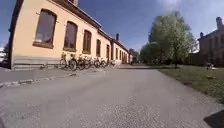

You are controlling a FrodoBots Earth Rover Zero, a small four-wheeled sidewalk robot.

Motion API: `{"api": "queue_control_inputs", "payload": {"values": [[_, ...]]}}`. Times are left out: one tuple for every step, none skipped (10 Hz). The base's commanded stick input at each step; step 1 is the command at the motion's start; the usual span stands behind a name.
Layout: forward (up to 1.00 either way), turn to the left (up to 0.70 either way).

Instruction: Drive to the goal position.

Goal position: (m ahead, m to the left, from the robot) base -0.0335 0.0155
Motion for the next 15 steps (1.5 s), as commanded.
{"api": "queue_control_inputs", "payload": {"values": [[0.0,0.45],[0.0,0.45],[0.0,0.45],[0.0,0.45],[0.0,0.45],[0.0,0.45],[0.0,0.45],[0.0,0.45],[0.0,0.45],[0.0,0.45],[0.0,0.45],[0.0,0.45],[0.0,0.45],[0.0,0.45],[0.0,0.45]]}}
